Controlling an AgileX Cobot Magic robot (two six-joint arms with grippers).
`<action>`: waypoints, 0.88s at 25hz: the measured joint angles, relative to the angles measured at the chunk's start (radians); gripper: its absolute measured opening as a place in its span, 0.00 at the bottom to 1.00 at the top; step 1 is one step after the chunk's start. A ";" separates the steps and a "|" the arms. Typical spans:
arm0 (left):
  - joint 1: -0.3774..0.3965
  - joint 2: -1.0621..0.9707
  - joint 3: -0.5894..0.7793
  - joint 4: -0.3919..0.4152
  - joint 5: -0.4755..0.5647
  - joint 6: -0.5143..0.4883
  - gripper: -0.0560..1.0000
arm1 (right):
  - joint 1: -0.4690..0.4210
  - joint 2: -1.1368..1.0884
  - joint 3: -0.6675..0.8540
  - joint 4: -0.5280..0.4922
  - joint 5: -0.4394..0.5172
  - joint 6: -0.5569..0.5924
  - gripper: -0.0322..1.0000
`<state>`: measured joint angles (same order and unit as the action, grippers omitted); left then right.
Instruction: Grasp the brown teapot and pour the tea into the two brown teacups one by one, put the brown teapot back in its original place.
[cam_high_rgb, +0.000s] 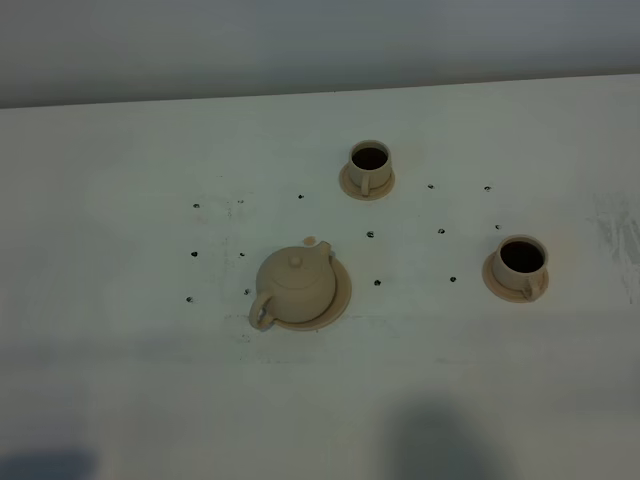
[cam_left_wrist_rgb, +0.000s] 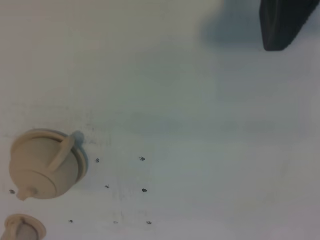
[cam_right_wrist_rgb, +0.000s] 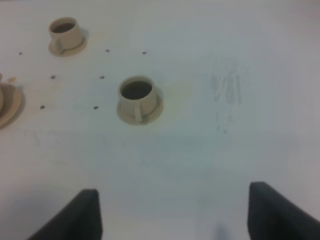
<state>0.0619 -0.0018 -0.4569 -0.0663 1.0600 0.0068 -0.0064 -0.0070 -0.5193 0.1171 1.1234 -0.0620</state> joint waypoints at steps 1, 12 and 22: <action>0.000 0.000 0.000 0.000 0.000 0.000 0.42 | 0.000 0.000 0.000 0.000 0.000 0.000 0.61; 0.000 0.000 0.000 0.000 0.000 0.001 0.42 | 0.000 0.000 0.000 0.000 0.000 0.000 0.61; 0.000 0.000 0.000 0.000 0.001 0.001 0.42 | 0.000 0.000 0.000 -0.049 0.000 -0.018 0.61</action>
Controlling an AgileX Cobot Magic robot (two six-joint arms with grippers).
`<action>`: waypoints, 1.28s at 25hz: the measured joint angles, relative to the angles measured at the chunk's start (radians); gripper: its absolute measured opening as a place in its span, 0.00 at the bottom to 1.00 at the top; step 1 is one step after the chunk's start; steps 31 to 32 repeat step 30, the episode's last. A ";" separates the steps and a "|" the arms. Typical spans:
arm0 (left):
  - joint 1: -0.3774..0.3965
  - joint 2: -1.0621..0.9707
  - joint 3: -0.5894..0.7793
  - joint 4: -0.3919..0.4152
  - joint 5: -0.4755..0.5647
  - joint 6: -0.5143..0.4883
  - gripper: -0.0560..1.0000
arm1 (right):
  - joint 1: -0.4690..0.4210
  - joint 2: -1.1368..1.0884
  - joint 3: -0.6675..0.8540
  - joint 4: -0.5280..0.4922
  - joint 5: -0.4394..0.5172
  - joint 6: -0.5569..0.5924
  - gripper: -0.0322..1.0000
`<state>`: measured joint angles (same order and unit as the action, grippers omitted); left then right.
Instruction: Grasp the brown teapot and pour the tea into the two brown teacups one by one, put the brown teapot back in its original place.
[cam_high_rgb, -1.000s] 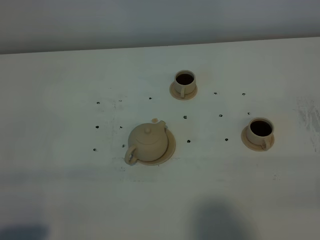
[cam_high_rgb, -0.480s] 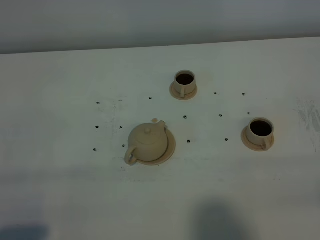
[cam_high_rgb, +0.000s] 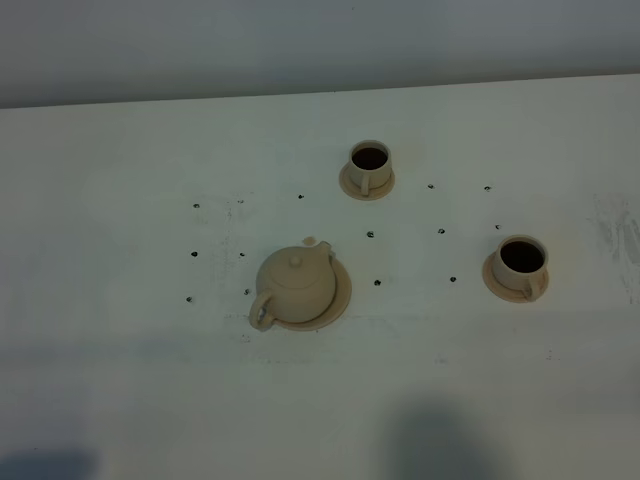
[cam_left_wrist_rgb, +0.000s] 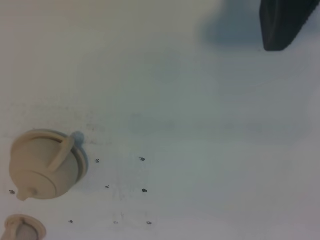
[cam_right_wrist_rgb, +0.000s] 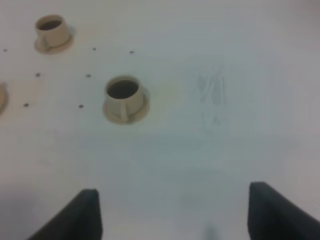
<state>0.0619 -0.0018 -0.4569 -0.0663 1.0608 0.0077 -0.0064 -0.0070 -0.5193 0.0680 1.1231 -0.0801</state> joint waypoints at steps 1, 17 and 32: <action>0.000 0.000 0.000 0.000 0.000 0.000 0.42 | 0.000 0.000 0.000 0.000 0.000 -0.004 0.61; 0.000 0.000 0.000 0.000 0.000 0.001 0.42 | 0.000 0.000 0.000 0.000 -0.004 -0.009 0.61; 0.000 0.000 0.000 0.000 0.000 0.001 0.42 | 0.000 0.000 0.000 0.000 -0.005 -0.009 0.61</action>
